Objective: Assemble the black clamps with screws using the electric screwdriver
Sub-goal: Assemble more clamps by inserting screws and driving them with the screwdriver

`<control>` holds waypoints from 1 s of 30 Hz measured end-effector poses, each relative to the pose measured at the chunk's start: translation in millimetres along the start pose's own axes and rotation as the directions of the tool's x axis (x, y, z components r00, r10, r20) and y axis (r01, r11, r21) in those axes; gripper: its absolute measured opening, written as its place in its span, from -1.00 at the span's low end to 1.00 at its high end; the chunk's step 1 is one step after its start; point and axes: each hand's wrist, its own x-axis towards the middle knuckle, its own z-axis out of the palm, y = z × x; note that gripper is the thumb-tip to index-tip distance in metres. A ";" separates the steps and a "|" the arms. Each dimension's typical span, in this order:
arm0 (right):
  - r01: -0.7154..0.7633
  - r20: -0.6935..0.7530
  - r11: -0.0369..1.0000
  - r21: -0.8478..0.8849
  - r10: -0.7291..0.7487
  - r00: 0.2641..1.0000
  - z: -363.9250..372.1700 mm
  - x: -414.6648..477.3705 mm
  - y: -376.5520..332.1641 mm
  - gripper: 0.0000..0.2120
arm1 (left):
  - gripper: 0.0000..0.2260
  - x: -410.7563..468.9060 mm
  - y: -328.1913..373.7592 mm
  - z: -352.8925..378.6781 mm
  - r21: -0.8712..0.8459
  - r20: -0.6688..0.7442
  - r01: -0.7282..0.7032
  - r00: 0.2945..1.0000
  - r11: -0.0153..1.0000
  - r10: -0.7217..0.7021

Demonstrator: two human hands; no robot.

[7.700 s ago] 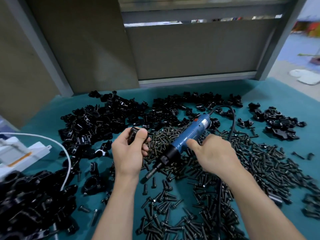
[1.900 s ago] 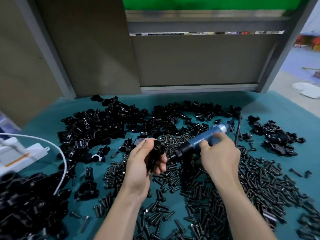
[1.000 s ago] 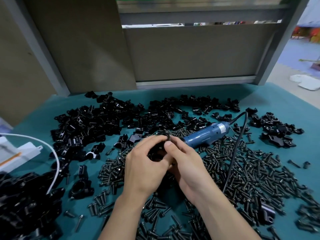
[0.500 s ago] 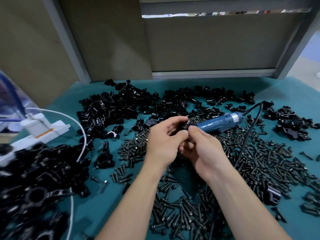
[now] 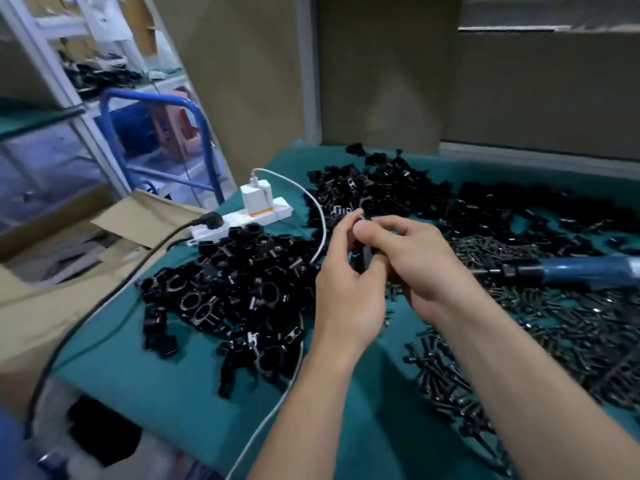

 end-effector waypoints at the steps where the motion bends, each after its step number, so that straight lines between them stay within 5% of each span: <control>1: 0.023 0.068 0.998 -0.054 -0.019 0.998 17.7 3.6 -3.6 -0.91 | -0.57 2.8 -1.6 -11.9 -0.023 -0.068 0.014 0.998 1.000 -0.016; 6: 0.258 0.294 0.864 -0.433 -0.135 0.946 102.7 27.5 -2.0 -0.60 | -0.46 17.5 -12.2 -58.9 0.241 -0.437 0.096 0.899 0.966 0.019; 9: 0.455 0.434 0.626 -0.633 -0.199 0.879 130.0 43.4 4.4 -0.57 | -0.43 24.9 -24.2 -76.9 0.401 -0.437 0.184 0.899 0.897 0.011; 13: 0.473 0.554 0.483 -0.737 0.030 0.832 137.2 61.0 12.7 -0.51 | -0.32 29.2 -38.0 -87.8 0.675 -0.355 0.197 0.931 0.711 0.079; 16: 0.384 0.478 0.609 -0.694 -0.008 0.878 122.2 58.8 11.2 -0.40 | -0.28 29.8 -36.8 -88.6 0.684 -0.353 0.203 0.933 0.701 0.074; 20: 0.225 0.181 0.830 -0.511 -0.152 0.972 64.8 54.5 18.3 -0.57 | -0.28 27.7 -30.3 -83.2 0.746 -0.320 0.158 0.937 0.646 0.141; 26: 0.000 -0.116 0.832 -0.555 -0.077 0.990 -45.0 44.2 37.1 -0.68 | -0.36 9.0 -18.1 -4.4 0.688 -0.087 -0.104 0.971 0.718 0.225; 30: -0.045 -0.217 0.815 -0.577 -0.100 0.971 -95.8 27.5 43.5 -0.67 | -0.44 7.9 -23.1 63.3 0.631 0.197 -0.203 0.975 0.748 0.099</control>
